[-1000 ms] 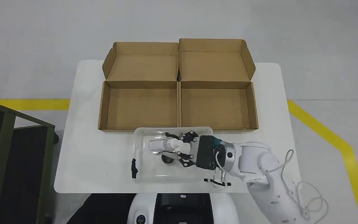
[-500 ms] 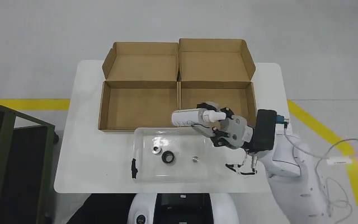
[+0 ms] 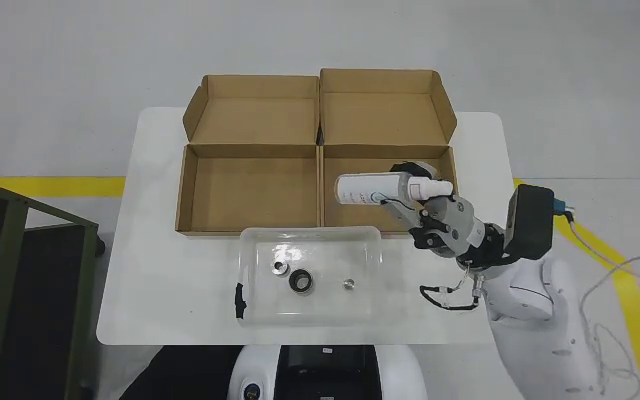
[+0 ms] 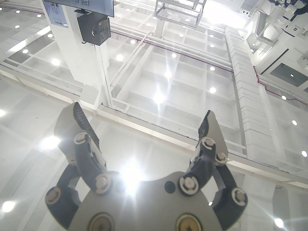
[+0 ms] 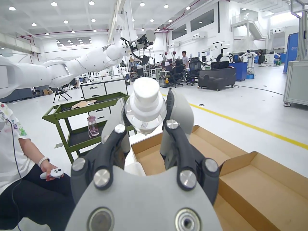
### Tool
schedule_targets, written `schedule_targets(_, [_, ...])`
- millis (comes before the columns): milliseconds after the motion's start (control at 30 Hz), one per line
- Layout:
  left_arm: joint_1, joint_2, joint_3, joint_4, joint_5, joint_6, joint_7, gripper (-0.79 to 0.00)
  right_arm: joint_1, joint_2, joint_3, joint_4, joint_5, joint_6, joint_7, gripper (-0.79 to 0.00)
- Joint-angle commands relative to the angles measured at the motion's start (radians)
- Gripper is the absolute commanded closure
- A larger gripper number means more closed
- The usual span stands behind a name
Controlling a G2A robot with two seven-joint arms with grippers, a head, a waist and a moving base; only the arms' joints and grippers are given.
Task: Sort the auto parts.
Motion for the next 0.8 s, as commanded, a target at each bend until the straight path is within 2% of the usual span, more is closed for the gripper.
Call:
schedule_targets(0, [0.0, 0.0, 0.0, 0.0, 0.0, 0.0, 0.0, -0.785, 0.002, 0.0, -0.004, 0.003, -0.006, 0.005, 0.0, 0.0])
schedule_targets(200, [0.0, 0.0, 0.0, 0.0, 0.0, 0.0, 0.0, -0.785, 0.013, 0.0, -0.028, 0.012, -0.092, 0.065, 0.032, 0.0])
schedule_targets(767, [0.0, 0.0, 0.0, 0.0, 0.0, 0.0, 0.0, -0.785, 0.107, -0.009, -0.124, 0.199, -0.306, 0.316, 0.163, 0.0])
